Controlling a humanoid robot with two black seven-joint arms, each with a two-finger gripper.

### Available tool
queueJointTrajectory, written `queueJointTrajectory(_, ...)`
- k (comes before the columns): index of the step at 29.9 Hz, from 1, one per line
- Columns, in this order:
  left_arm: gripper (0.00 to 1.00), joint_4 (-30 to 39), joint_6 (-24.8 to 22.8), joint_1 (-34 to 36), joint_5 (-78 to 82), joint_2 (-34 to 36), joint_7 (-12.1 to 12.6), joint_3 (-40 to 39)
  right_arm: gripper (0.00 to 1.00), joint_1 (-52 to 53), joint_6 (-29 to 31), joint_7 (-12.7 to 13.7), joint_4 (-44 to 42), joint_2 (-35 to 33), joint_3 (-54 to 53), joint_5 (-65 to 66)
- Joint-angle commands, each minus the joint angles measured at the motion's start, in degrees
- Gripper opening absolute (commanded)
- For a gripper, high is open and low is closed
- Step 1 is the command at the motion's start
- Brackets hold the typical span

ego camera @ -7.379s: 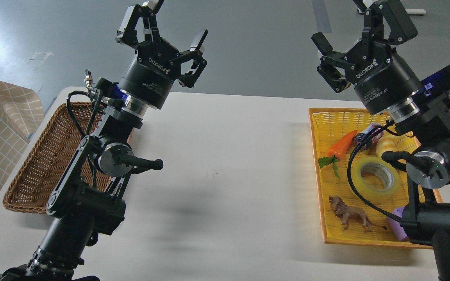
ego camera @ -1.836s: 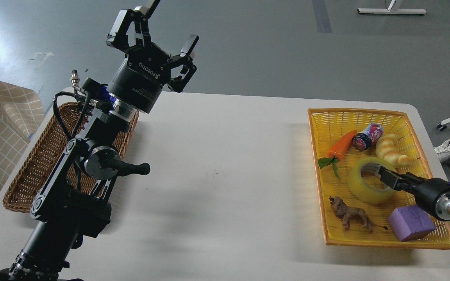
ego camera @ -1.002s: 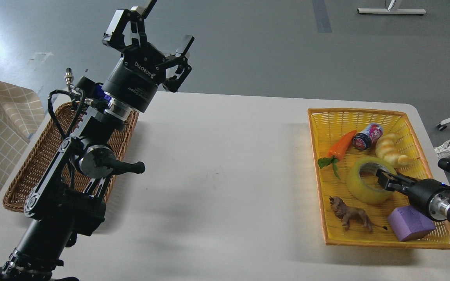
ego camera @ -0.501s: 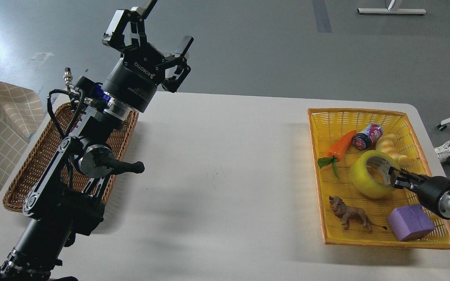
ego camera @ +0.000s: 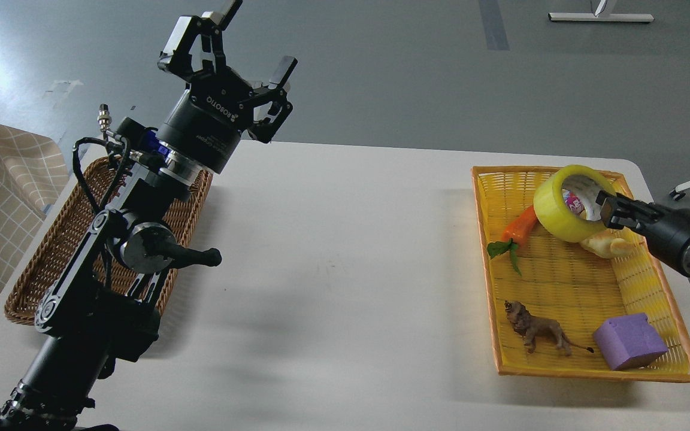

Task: Place and transfer tape with both arms
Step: 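Lift the tape roll out of the yellow basket with the right gripper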

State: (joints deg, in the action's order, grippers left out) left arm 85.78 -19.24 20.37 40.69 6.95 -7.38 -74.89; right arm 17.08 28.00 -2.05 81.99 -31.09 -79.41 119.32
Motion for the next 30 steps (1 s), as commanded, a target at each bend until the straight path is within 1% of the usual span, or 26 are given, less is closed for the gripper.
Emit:
queueJointTrajectory(1, 0.98, 0.00, -0.09, 0.02, 0.00, -0.01, 0.17, 0.01, 0.07, 7.25, 0.00, 0.46, -0.43, 2.52, 2.32, -0.84)
queueJointTrajectory(3, 0.98, 0.00, -0.09, 0.02, 0.00, 0.08, 0.61, -0.08, 0.07, 14.52, 0.00, 0.90, -1.13, 6.03, 7.40, -0.66)
queueJointTrajectory(5, 0.98, 0.09, -0.09, 0.02, 0.00, 0.34, 0.62, -0.25, 0.07, 20.24, 0.00, 1.25, -2.70, 8.05, 12.05, -0.66)
queueJointTrajectory(9, 0.98, 0.26, 0.00, 0.02, 0.00, 0.78, 0.61, -0.43, 0.07, 27.91, 0.00, 1.52, -5.96, 12.98, 19.89, -0.66)
queueJointTrajectory(11, 0.98, 0.35, 0.08, 0.02, 0.00, 1.13, 0.62, -0.43, 0.07, 30.37, 0.00, 1.61, -9.03, 17.10, 23.93, -0.49)
queueJointTrajectory(13, 0.98, 0.44, 0.17, 0.02, 0.00, 1.57, 0.53, -0.52, 0.07, 30.82, 0.00, 2.30, -10.79, 20.87, 25.61, -0.31)
queueJointTrajectory(15, 0.98, 0.44, 0.17, 0.02, 0.00, 1.66, 0.53, -0.61, 0.07, 30.73, 0.00, 3.01, -11.50, 22.91, 26.76, 0.04)
queueJointTrajectory(17, 0.98, 0.44, 0.17, -0.16, -0.08, 2.01, 0.53, -0.96, 0.07, 29.95, 0.00, 3.80, -13.17, 26.94, 31.04, 1.70)
queueJointTrajectory(19, 0.98, 0.44, 0.17, -0.16, -0.08, 2.10, 0.53, -1.05, 0.07, 28.90, 0.00, 3.80, -14.83, 29.14, 35.26, 4.59)
queueJointTrajectory(22, 0.98, 0.44, 0.17, -0.16, -0.08, 2.10, 0.53, -1.22, 0.07, 26.70, 0.00, 3.72, -16.51, 31.09, 38.62, 5.68)
queueJointTrajectory(25, 0.98, 0.53, 0.17, -0.16, -0.08, 2.19, 0.53, -1.22, 0.07, 26.34, 0.00, 3.80, -18.61, 31.09, 39.42, 5.68)
queueJointTrajectory(30, 0.98, 0.53, 0.17, -0.16, -0.08, 2.10, 0.53, -1.31, 0.07, 26.34, 0.00, 3.89, -19.68, 31.09, 39.51, 5.68)
